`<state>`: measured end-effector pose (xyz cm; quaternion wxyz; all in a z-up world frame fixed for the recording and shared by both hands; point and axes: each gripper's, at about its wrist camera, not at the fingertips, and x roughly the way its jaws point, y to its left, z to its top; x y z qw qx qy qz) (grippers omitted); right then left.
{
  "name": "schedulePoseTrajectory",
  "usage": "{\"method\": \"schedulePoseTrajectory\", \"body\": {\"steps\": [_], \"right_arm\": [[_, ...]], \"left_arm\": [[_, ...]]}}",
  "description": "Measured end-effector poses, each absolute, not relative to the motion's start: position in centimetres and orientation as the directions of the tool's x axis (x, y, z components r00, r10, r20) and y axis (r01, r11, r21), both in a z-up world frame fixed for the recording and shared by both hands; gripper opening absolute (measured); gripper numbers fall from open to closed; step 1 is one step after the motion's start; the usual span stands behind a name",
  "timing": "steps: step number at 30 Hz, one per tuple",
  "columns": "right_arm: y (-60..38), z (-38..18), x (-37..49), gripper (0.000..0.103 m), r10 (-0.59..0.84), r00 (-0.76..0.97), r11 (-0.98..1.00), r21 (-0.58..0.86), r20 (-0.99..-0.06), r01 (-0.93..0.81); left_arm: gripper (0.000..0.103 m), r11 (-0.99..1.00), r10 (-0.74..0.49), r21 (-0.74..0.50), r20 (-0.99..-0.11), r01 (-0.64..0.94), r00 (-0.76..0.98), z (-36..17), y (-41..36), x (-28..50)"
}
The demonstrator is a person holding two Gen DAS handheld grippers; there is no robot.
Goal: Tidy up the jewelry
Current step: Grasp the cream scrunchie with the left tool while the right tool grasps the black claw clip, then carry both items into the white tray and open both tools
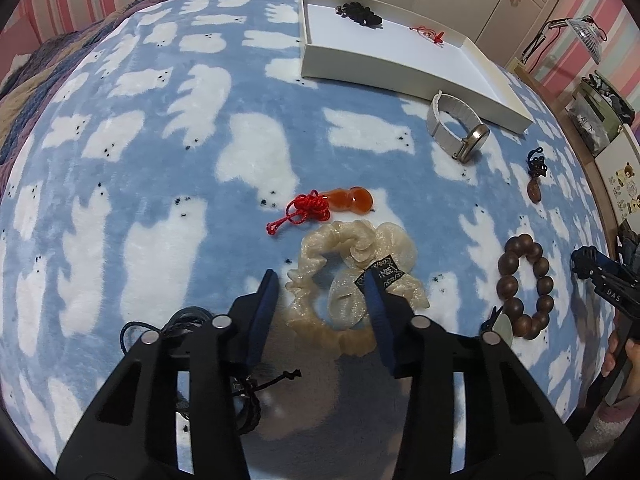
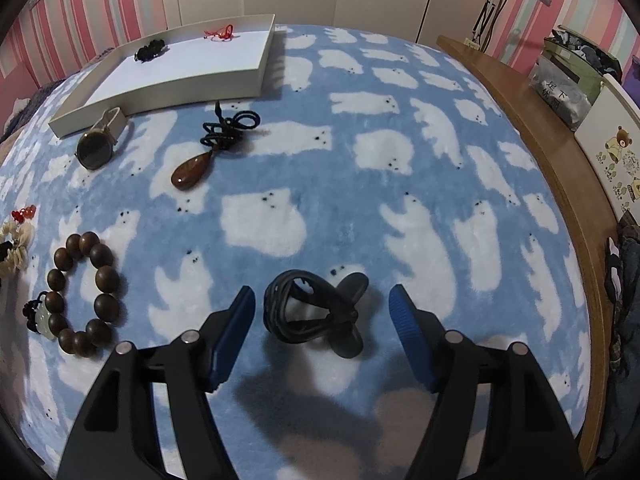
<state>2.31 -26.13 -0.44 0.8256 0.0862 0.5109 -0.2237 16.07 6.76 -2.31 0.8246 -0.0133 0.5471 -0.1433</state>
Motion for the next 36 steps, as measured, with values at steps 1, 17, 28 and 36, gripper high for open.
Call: {"method": "schedulePoseTrajectory", "body": {"steps": [1, 17, 28, 36], "right_arm": [[-26.2, -0.5, 2.3, 0.07, -0.283, 0.377, 0.884, -0.087, -0.882, 0.46], [-26.2, -0.8, 2.5, 0.056, -0.283, 0.379, 0.884, -0.086, -0.881, 0.46], [-25.7, 1.9, 4.8, 0.055, -0.302, 0.462, 0.901, -0.091, -0.834, 0.424], [-25.2, 5.8, 9.6, 0.055, -0.285, 0.56, 0.931, -0.085, -0.778, 0.355]], "left_arm": [[0.035, 0.958, -0.253, -0.181, -0.899, 0.221, 0.359, -2.3, 6.7, 16.1], [0.008, 0.966, -0.219, -0.15, -0.905, 0.209, 0.364, -2.1, 6.5, 16.2], [0.007, 0.964, -0.202, -0.101, -0.88, 0.245, 0.43, 0.7, 5.5, 17.1], [0.006, 0.958, -0.206, -0.063, -0.832, 0.281, 0.515, 5.7, 3.7, 20.0]]}}
